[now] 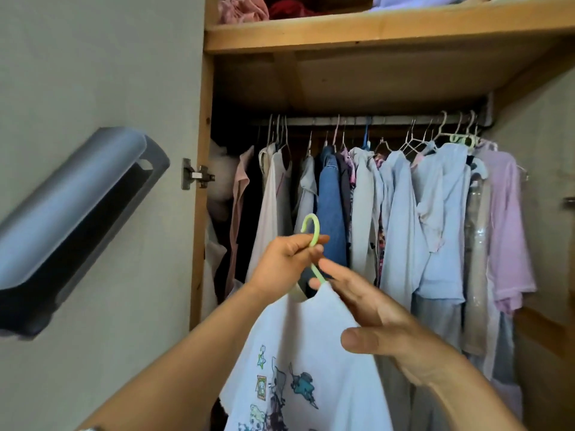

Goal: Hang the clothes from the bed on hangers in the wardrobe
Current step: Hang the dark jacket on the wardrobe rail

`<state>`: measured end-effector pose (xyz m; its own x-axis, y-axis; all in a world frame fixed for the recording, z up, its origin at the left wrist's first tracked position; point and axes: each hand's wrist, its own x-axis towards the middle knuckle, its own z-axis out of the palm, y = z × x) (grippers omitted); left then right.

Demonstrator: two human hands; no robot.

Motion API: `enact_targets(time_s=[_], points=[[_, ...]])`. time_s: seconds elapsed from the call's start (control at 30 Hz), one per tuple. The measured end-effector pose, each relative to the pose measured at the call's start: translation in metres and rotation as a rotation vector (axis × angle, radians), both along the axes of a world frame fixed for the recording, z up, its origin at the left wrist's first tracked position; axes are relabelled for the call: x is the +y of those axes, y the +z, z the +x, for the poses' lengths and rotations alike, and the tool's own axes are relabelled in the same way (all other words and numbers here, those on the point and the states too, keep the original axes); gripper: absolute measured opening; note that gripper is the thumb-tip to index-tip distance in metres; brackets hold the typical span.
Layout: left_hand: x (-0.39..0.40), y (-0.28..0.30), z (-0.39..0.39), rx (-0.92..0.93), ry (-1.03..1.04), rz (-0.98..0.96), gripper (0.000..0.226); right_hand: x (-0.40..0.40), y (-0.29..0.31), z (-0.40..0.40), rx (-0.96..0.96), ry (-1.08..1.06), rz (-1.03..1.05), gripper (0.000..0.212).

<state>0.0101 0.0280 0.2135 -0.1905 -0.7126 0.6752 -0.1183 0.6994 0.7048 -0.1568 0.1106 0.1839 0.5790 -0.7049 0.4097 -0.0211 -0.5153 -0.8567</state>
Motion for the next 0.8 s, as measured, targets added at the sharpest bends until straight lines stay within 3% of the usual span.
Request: enact_targets(time_s=[0.1, 0.27, 0.4, 0.5, 0.8], points=[[-0.020, 0.012, -0.009, 0.039, -0.099, 0.025, 0.019, -0.019, 0.008, -0.004, -0.014, 0.023, -0.032, 0.109], [-0.043, 0.027, -0.012, 0.030, -0.070, -0.093, 0.023, -0.051, 0.019, -0.016, -0.030, 0.050, -0.058, 0.096], [-0.075, 0.028, 0.015, 0.094, 0.223, -0.213, 0.018, -0.077, 0.040, -0.019, 0.017, 0.009, -0.130, 0.102], [-0.107, 0.030, 0.034, -0.014, 0.464, -0.259, 0.020, -0.099, 0.060, -0.010, 0.060, -0.017, -0.163, 0.111], [-0.191, 0.075, 0.052, -0.211, 0.656, -0.518, 0.026, -0.193, 0.141, 0.024, 0.050, -0.168, -0.315, 0.107]])
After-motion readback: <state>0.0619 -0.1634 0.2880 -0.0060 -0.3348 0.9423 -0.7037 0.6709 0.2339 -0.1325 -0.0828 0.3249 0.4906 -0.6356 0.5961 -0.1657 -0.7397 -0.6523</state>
